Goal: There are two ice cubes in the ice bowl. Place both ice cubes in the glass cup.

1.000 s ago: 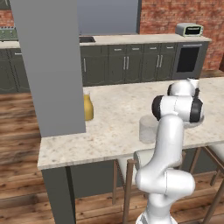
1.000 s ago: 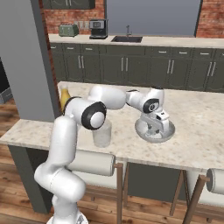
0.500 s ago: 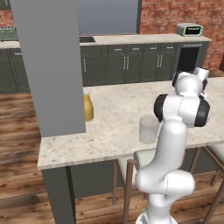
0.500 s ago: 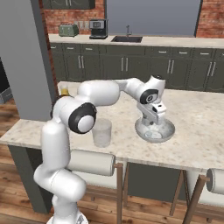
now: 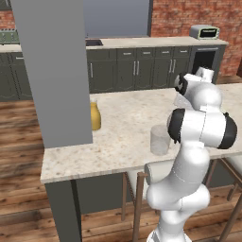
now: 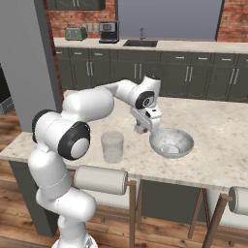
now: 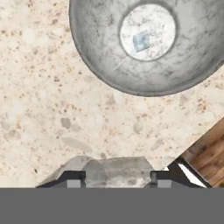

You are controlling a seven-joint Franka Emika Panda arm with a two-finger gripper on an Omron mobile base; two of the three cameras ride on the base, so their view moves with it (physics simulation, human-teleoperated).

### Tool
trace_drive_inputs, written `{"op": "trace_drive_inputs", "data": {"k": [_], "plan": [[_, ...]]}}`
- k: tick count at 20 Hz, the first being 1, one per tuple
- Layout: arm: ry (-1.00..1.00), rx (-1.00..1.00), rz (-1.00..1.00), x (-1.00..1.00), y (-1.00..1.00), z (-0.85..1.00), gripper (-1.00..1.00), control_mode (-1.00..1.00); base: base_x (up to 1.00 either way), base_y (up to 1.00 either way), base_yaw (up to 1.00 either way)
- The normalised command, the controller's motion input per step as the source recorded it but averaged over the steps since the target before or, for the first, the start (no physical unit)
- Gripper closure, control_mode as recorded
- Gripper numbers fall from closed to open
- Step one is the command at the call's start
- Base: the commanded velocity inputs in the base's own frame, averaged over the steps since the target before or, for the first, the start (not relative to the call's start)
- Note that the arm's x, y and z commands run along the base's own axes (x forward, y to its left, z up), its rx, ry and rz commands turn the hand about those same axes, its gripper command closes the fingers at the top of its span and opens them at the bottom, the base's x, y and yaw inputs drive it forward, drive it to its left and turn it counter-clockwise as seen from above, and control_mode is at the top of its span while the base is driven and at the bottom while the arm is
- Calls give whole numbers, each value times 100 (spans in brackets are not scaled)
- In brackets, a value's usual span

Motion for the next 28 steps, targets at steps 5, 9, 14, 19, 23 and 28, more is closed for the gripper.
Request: {"op": "trace_drive_inputs", "data": {"k": [5, 9, 14, 19, 23, 28], "plan": [[0, 0, 0, -8, 99, 35, 100, -100, 0, 0, 0], [-2, 0, 0, 0, 67, 18, 100, -100, 0, 0, 0], [-3, 0, 0, 0, 39, 2, 100, -100, 0, 0, 0], [0, -4, 1, 2, 7, -5, 100, -100, 0, 0, 0], [-1, -19, 3, 2, 3, -21, 100, -100, 0, 0, 0], [-5, -16, 0, 0, 7, -12, 100, -100, 0, 0, 0]]}}
